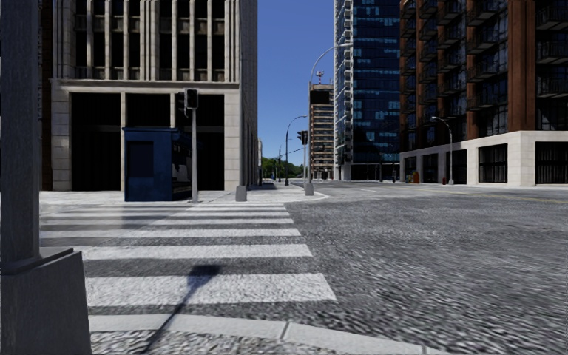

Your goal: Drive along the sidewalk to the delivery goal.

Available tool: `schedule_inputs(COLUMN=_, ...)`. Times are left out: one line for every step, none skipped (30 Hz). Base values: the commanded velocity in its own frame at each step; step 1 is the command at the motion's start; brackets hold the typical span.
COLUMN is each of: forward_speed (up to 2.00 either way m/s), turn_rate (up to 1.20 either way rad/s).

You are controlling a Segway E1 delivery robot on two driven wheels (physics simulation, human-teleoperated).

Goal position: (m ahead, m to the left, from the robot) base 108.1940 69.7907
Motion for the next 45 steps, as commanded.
schedule_inputs(forward_speed=1.19, turn_rate=0.17)
schedule_inputs(forward_speed=1.19, turn_rate=0.2)
schedule_inputs(forward_speed=1.19, turn_rate=0.23)
schedule_inputs(forward_speed=1.19, turn_rate=0.23)
schedule_inputs(forward_speed=1.19, turn_rate=0.3)
schedule_inputs(forward_speed=1.19, turn_rate=0.34)
schedule_inputs(forward_speed=1.19, turn_rate=0.36)
schedule_inputs(forward_speed=1.19, turn_rate=0.36)
schedule_inputs(forward_speed=1.19, turn_rate=0.36)
schedule_inputs(forward_speed=1.19, turn_rate=0.37)
schedule_inputs(forward_speed=1.19, turn_rate=0.37)
schedule_inputs(forward_speed=1.19, turn_rate=0.37)
schedule_inputs(forward_speed=1.19, turn_rate=0.37)
schedule_inputs(forward_speed=1.18, turn_rate=0.37)
schedule_inputs(forward_speed=1.18, turn_rate=0.37)
schedule_inputs(forward_speed=1.18, turn_rate=0.38)
schedule_inputs(forward_speed=1.18, turn_rate=0.39)
schedule_inputs(forward_speed=1.18, turn_rate=0.39)
schedule_inputs(forward_speed=1.18, turn_rate=0.4)
schedule_inputs(forward_speed=1.18, turn_rate=0.4)
schedule_inputs(forward_speed=1.18, turn_rate=0.4)
schedule_inputs(forward_speed=1.18, turn_rate=0.4)
schedule_inputs(forward_speed=1.18, turn_rate=0.4)
schedule_inputs(forward_speed=1.18, turn_rate=0.4)
schedule_inputs(forward_speed=1.18, turn_rate=0.4)
schedule_inputs(forward_speed=1.18, turn_rate=0.4)
schedule_inputs(forward_speed=1.18, turn_rate=0.4)
schedule_inputs(forward_speed=1.18, turn_rate=0.4)
schedule_inputs(forward_speed=1.18, turn_rate=0.4)
schedule_inputs(forward_speed=1.18, turn_rate=0.4)
schedule_inputs(forward_speed=1.18, turn_rate=0.4)
schedule_inputs(forward_speed=1.18, turn_rate=0.4)
schedule_inputs(forward_speed=1.18, turn_rate=0.4)
schedule_inputs(forward_speed=1.18, turn_rate=0.4)
schedule_inputs(forward_speed=1.18, turn_rate=0.4)
schedule_inputs(forward_speed=1.18, turn_rate=0.38)
schedule_inputs(forward_speed=1.18, turn_rate=0.26)
schedule_inputs(forward_speed=1.18, turn_rate=0.18)
schedule_inputs(forward_speed=1.18, turn_rate=0.18)
schedule_inputs(forward_speed=1.19, turn_rate=0.07)
schedule_inputs(forward_speed=1.2, turn_rate=0.0)
schedule_inputs(forward_speed=1.21, turn_rate=0.0)
schedule_inputs(forward_speed=1.21, turn_rate=0.0)
schedule_inputs(forward_speed=1.21, turn_rate=0.0)
schedule_inputs(forward_speed=1.21, turn_rate=0.0)
